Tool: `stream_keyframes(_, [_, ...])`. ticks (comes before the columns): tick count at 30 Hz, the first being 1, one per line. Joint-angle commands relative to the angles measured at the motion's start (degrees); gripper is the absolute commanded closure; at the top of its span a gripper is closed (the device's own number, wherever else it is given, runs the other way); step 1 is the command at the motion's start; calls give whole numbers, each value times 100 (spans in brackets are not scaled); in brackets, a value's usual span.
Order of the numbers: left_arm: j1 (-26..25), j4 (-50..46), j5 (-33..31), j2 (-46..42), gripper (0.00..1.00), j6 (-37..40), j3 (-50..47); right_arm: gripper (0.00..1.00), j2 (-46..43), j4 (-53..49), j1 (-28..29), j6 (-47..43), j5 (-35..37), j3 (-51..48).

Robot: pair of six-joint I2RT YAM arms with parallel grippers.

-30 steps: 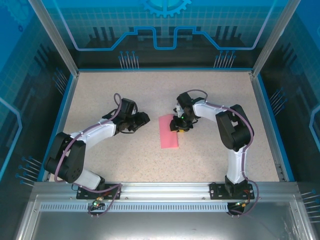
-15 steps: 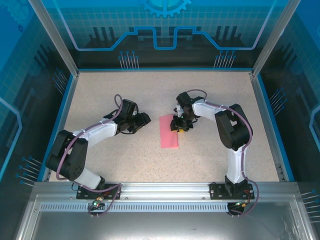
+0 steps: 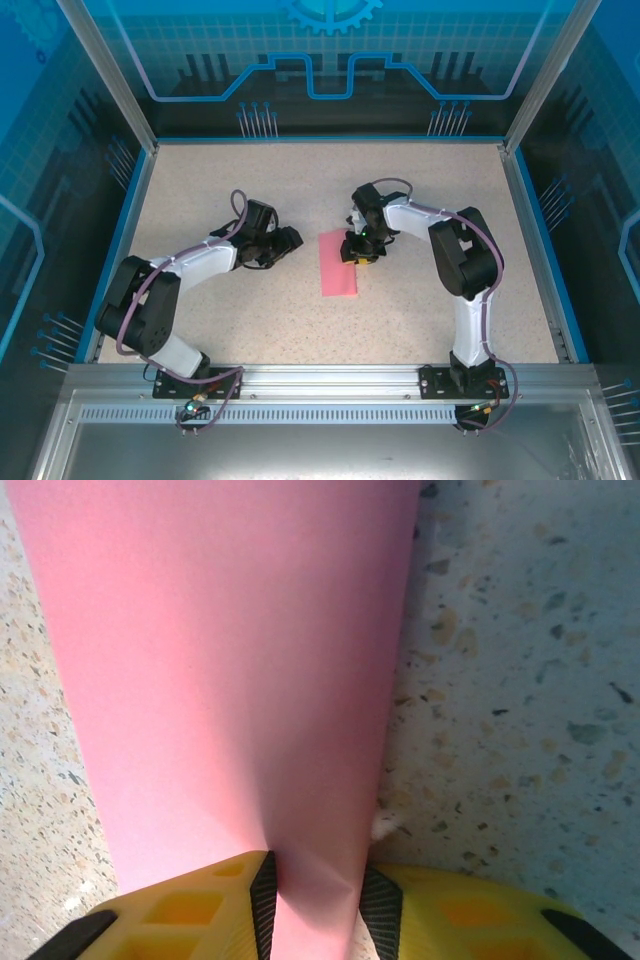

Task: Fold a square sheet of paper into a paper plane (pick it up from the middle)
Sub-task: Fold the square sheet of paper in half at the center of the table.

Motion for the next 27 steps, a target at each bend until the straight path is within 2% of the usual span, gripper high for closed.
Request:
stream_keyframes(1, [-56, -92, 69, 83, 38, 119, 44, 64, 842, 8, 143, -313, 844, -323])
stream_keyframes(27, [-173, -172, 73, 119, 37, 190, 108, 64, 1096, -170, 85, -150, 879, -136])
